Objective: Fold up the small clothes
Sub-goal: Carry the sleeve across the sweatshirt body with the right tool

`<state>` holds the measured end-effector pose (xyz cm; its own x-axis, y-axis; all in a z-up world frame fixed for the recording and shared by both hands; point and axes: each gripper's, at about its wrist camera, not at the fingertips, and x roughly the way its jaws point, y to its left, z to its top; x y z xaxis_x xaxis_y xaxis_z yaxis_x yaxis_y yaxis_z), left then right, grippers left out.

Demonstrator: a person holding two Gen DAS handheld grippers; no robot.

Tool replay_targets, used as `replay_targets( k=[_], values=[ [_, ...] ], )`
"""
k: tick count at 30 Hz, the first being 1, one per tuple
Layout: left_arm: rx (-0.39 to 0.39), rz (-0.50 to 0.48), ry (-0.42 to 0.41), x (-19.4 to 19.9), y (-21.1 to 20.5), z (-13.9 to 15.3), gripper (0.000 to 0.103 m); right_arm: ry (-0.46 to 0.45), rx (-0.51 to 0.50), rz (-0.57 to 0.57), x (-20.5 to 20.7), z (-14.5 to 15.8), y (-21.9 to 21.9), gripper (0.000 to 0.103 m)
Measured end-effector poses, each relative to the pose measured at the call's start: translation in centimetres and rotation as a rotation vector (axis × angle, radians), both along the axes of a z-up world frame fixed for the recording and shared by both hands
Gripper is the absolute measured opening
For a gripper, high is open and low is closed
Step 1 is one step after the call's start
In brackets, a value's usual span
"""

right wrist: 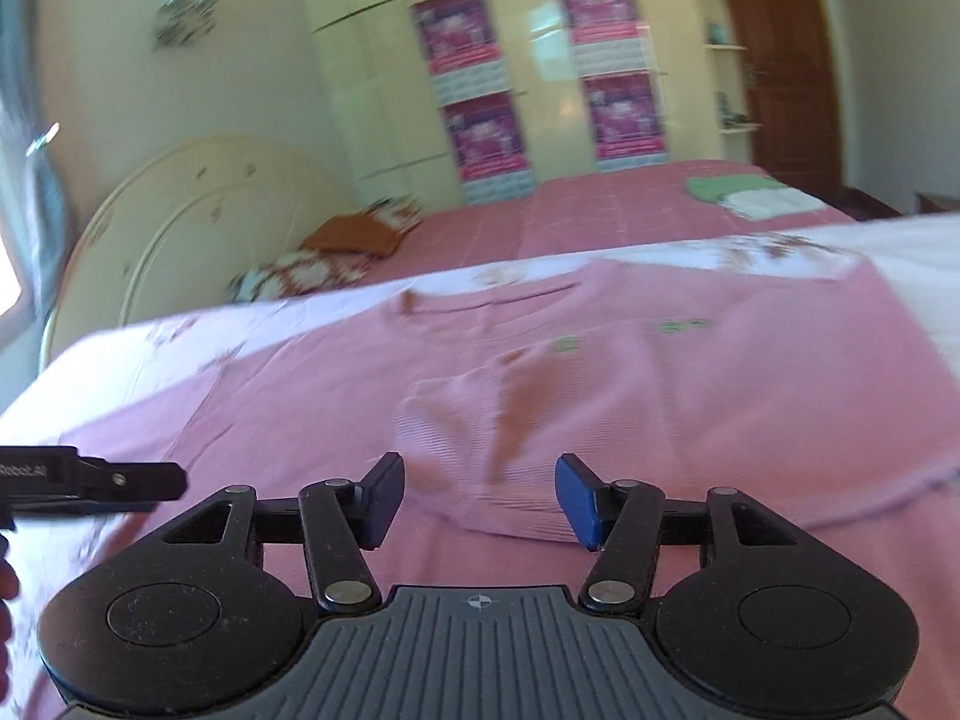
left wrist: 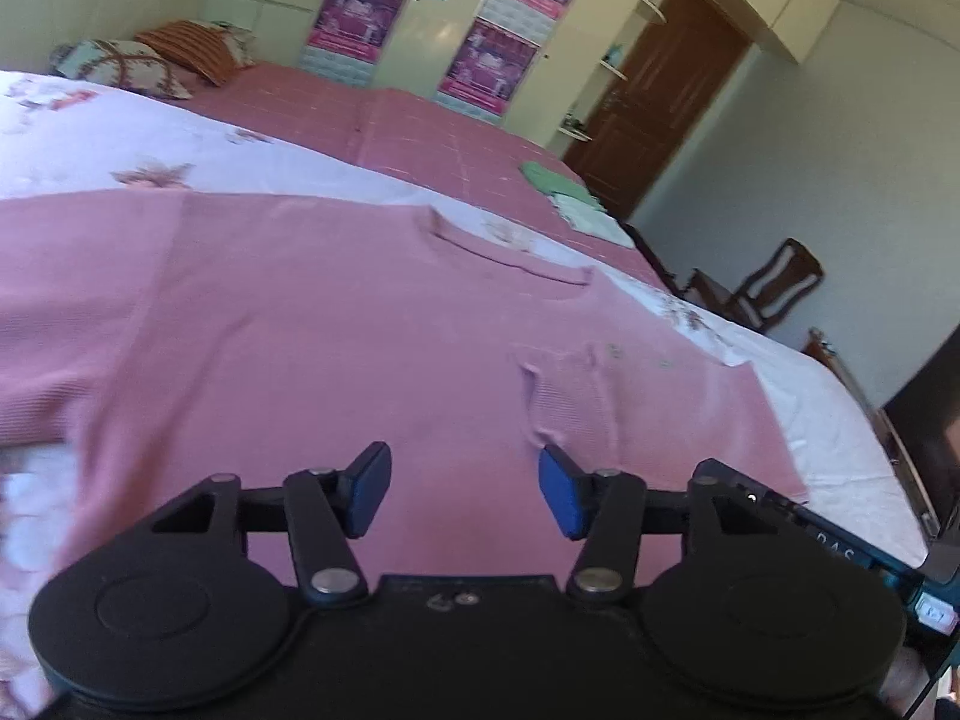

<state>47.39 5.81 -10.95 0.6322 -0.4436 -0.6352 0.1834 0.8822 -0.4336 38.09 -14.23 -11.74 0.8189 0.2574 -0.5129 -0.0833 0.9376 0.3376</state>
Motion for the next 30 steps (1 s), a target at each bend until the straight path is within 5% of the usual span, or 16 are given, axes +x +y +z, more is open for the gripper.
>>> replay_targets(
  k=[5, 7, 9, 16, 23, 25, 27, 30],
  values=[
    [-0.025, -0.084, 0.068, 4.1, -6.0, -2.8, 0.048, 0.016, 0.084, -0.163, -1.9, 1.1, -6.1, 0.056],
    [-0.006, -0.098, 0.086, 5.4, -7.6, -3.7, 0.036, 0.03, 0.122, -0.207, -2.7, 1.4, -8.5, 0.056],
    [0.021, -0.098, 0.077, 6.1, -8.6, -3.9, 0.006, 0.049, 0.172, -0.25, -3.7, 1.5, -11.0, 0.056],
    [0.083, -0.06, -0.08, 4.8, -5.9, 0.1, 0.006, 0.103, 0.451, -0.395, -5.9, -0.5, -19.4, 0.057],
    [0.098, -0.019, 0.013, 5.7, -4.3, -1.9, 0.007, 0.127, 0.769, -0.401, -5.0, -2.6, -23.8, 0.057],
    [0.098, -0.018, 0.009, 5.2, -4.1, -2.2, 0.01, 0.135, 0.806, -0.386, -4.4, -2.8, -24.5, 0.057],
    [0.098, -0.008, 0.019, 5.1, -4.1, -2.6, 0.024, 0.146, 0.816, -0.389, -3.8, -2.9, -25.2, 0.057],
    [0.086, 0.005, 0.025, 5.1, -3.7, -3.2, 0.02, 0.157, 0.829, -0.4, -3.1, -3.2, -26.2, 0.056]
  ],
)
